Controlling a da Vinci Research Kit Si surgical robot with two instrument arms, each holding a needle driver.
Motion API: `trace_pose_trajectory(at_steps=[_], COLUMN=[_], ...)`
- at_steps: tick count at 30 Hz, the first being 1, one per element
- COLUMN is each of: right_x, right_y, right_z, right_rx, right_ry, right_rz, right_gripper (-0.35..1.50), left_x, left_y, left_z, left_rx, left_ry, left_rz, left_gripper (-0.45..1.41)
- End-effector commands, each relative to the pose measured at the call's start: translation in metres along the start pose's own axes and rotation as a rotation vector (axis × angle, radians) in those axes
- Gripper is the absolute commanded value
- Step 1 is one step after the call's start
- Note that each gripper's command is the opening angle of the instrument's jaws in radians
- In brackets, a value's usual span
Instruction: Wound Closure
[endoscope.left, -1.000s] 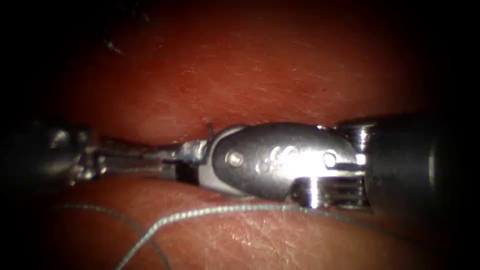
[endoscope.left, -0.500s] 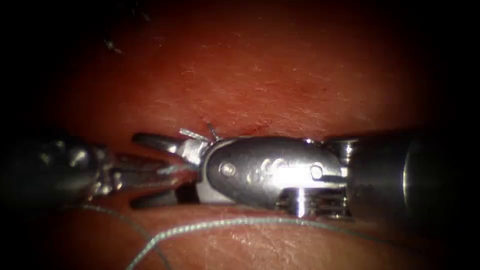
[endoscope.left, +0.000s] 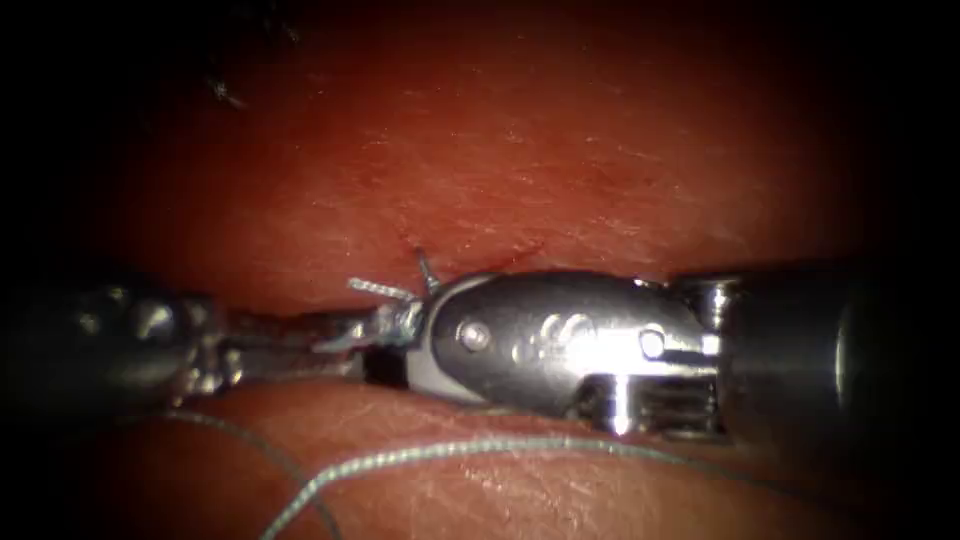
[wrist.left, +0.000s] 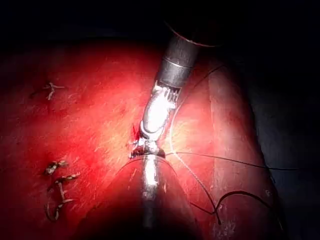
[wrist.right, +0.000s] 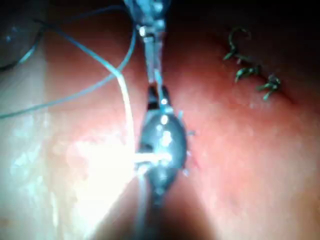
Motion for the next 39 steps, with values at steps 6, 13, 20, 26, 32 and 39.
trace_pose_trajectory(at_steps=[6,13,20,26,32,39], right_x=[0.0,-0.0002,-0.0007,-0.0008,-0.0007,-0.0008], right_y=[-0.0002,-0.0006,-0.0003,-0.0004,-0.0004,-0.0006], right_z=[0.0005,0.0005,0.0001,0.0001,0.0001,-0.0002], right_rx=[-0.004,0.008,0.011,0.014,0.02,0.038], right_ry=[-0.023,-0.037,-0.052,-0.061,-0.05,-0.049], right_rz=[-0.04,-0.061,-0.061,-0.062,-0.062,-0.063], right_gripper=[-0.35,-0.35,-0.35,-0.35,-0.35,-0.35], left_x=[-0.0002,0.0001,0.0005,0.0007,0.0006,0.0], left_y=[0.0002,-0.0003,-0.0009,-0.0008,-0.001,-0.0036], left_z=[0.0007,-0.0003,-0.0021,-0.002,-0.0023,-0.0055], left_rx=[-0.003,-0.013,0.005,0.014,0.013,0.04], left_ry=[0.0,0.0,0.015,0.016,0.019,0.041], left_rz=[0.0,0.005,0.006,0.005,0.004,-0.008], left_gripper=[-0.45,-0.45,-0.45,-0.45,-0.45,-0.45])
